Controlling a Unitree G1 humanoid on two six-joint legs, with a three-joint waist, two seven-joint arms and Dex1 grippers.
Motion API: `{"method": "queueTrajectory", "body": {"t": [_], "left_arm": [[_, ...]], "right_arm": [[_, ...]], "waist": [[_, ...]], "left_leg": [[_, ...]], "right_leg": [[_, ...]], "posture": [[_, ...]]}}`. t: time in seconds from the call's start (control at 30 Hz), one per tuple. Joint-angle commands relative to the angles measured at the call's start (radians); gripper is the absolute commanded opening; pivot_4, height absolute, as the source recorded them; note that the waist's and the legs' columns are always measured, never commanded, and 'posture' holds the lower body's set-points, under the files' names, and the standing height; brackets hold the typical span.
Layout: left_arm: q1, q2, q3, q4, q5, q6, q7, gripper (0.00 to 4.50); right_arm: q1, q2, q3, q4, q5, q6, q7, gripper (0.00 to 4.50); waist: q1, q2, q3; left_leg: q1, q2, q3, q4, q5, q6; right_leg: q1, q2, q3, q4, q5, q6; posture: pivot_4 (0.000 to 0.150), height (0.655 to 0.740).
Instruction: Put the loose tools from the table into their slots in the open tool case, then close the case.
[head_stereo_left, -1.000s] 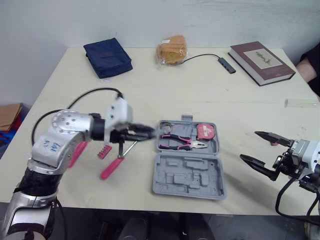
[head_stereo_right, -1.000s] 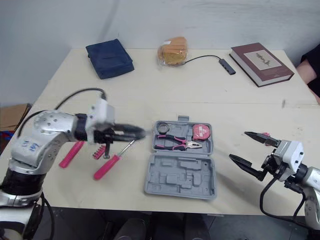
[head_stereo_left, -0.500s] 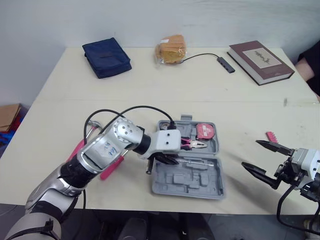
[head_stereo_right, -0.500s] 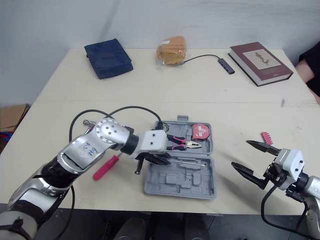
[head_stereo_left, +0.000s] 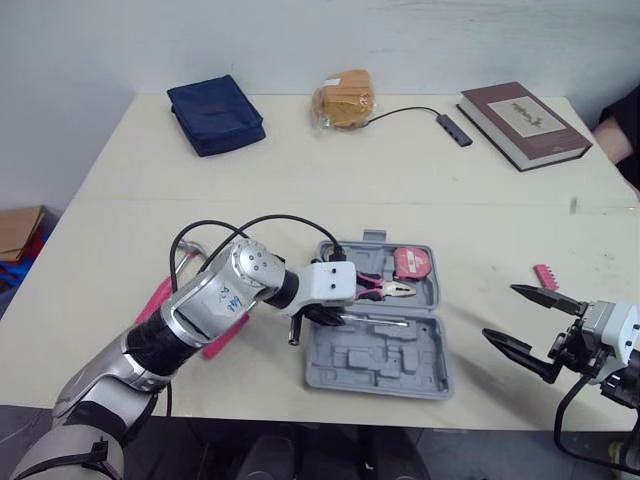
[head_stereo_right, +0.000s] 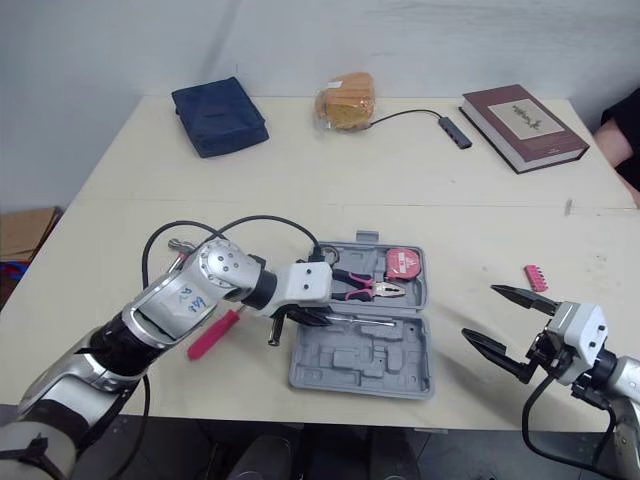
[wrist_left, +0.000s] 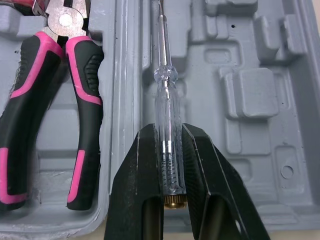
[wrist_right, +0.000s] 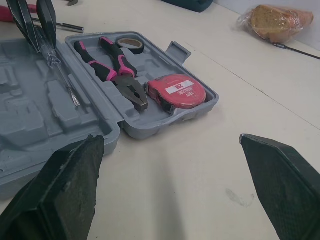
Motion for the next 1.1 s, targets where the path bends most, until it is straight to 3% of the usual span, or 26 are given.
{"method": "queueTrajectory", "body": {"t": [0.03, 0.37, 0.4, 0.43, 0.53, 0.7, 0.8, 0.9, 1.0, 1.1], "left_arm": [[-0.015, -0.006, -0.006, -0.001, 0.026, -0.005, 0.009, 0.04], [-0.013, -0.021, -0.028, -0.002, 0.065, -0.066, -0.001, 0.04], [-0.010, -0.018, -0.027, -0.006, 0.066, -0.080, -0.006, 0.99], [-0.007, -0.021, -0.020, -0.008, 0.072, -0.089, 0.004, 1.49], [-0.012, -0.009, -0.010, -0.025, 0.085, -0.109, 0.004, 2.47], [-0.020, 0.016, 0.040, -0.102, 0.052, -0.094, -0.032, 2.47], [0.006, -0.028, 0.114, -0.089, -0.004, -0.161, -0.021, 2.47], [0.065, -0.106, 0.209, -0.026, -0.073, -0.295, 0.009, 1.61], [0.157, -0.153, 0.267, 0.040, -0.136, -0.432, -0.023, 0.20], [0.213, -0.187, 0.283, 0.100, -0.158, -0.460, -0.012, 0.02]], "right_arm": [[-0.008, 0.003, -0.004, -0.042, 0.003, -0.014, -0.008, 4.50], [-0.017, 0.006, 0.014, -0.064, 0.001, 0.001, -0.028, 4.50], [-0.016, 0.005, 0.015, -0.067, 0.001, 0.002, -0.029, 4.50], [-0.015, 0.005, 0.016, -0.069, 0.003, 0.003, -0.032, 4.50], [-0.021, 0.006, 0.016, -0.081, 0.016, 0.020, -0.048, 4.50], [-0.031, 0.001, 0.023, -0.105, 0.031, 0.051, -0.059, 4.50], [-0.043, 0.000, 0.026, -0.120, 0.037, 0.074, -0.065, 4.50], [-0.050, 0.000, 0.024, -0.124, 0.038, 0.086, -0.067, 4.50], [-0.049, 0.004, 0.022, -0.129, 0.034, 0.094, -0.068, 4.50], [-0.042, 0.012, 0.022, -0.134, 0.030, 0.094, -0.070, 4.50]], "waist": [[-0.001, 0.000, 0.000], [0.000, 0.000, 0.000], [0.000, 0.000, 0.000], [0.000, 0.000, 0.000], [0.000, 0.000, 0.000], [-0.002, 0.000, 0.000], [0.000, 0.000, 0.000], [0.001, 0.000, 0.000], [0.001, 0.000, 0.000], [0.000, 0.000, 0.000]], "left_leg": [[0.000, 0.000, 0.000, 0.000, 0.000, 0.000], [0.000, 0.000, 0.000, 0.000, 0.000, 0.000], [0.000, 0.000, 0.000, 0.000, 0.000, 0.000], [0.000, 0.000, 0.000, 0.000, 0.000, 0.000], [0.000, 0.000, 0.000, 0.000, 0.000, 0.000], [0.000, 0.000, 0.000, 0.000, 0.000, 0.000], [0.000, 0.000, 0.000, 0.000, 0.000, 0.000], [0.000, 0.000, 0.000, 0.001, 0.000, 0.000], [0.000, 0.000, 0.000, 0.001, 0.000, 0.000], [0.001, 0.000, 0.001, 0.001, 0.000, 0.000]], "right_leg": [[0.000, 0.000, 0.000, 0.000, 0.000, 0.000], [0.000, 0.000, 0.000, 0.000, 0.000, 0.000], [0.000, 0.000, 0.000, 0.000, 0.000, 0.000], [0.000, 0.000, 0.000, 0.000, 0.000, 0.000], [0.000, 0.000, 0.000, 0.000, 0.000, 0.000], [0.000, 0.000, 0.000, 0.000, 0.000, 0.000], [0.000, 0.000, 0.000, 0.000, 0.000, 0.000], [0.000, -0.001, 0.000, 0.000, 0.000, 0.000], [0.000, -0.001, -0.001, 0.000, 0.000, 0.000], [0.000, -0.001, -0.002, 0.000, 0.000, 0.000]], "posture": [[0.150, 0.7400], [0.150, 0.7400], [0.150, 0.7400], [0.150, 0.7400], [0.150, 0.7400], [0.150, 0.7400], [0.150, 0.7400], [0.150, 0.7400], [0.150, 0.7400], [0.150, 0.7400]]}}
